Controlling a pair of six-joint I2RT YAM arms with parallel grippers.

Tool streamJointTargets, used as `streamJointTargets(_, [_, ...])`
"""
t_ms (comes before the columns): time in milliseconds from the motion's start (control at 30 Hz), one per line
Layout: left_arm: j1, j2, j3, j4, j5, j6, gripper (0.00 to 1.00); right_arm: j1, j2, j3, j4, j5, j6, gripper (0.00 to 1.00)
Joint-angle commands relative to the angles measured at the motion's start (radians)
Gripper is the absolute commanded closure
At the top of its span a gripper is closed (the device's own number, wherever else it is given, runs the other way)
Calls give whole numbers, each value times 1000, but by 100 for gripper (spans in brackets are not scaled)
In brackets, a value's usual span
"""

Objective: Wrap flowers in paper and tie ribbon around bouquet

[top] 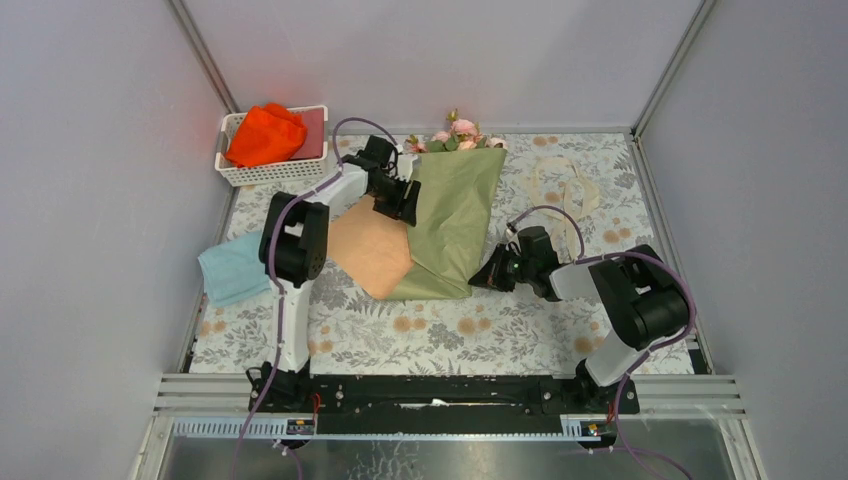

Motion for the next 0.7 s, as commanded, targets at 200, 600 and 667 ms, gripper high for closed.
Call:
streamJointTargets(200, [-305,-483,-281,-179,-31,281,84,13,-34,-9,-113,126,-9,100])
streamJointTargets(600, [-405,-278,-429,-33,-127,309,93,13,-50,-15,-139,160,-45,100])
streamJointTargets(667, [-405,-291,-482,-33,-151,329,93,13,-59,-22,-143,171,-50,100])
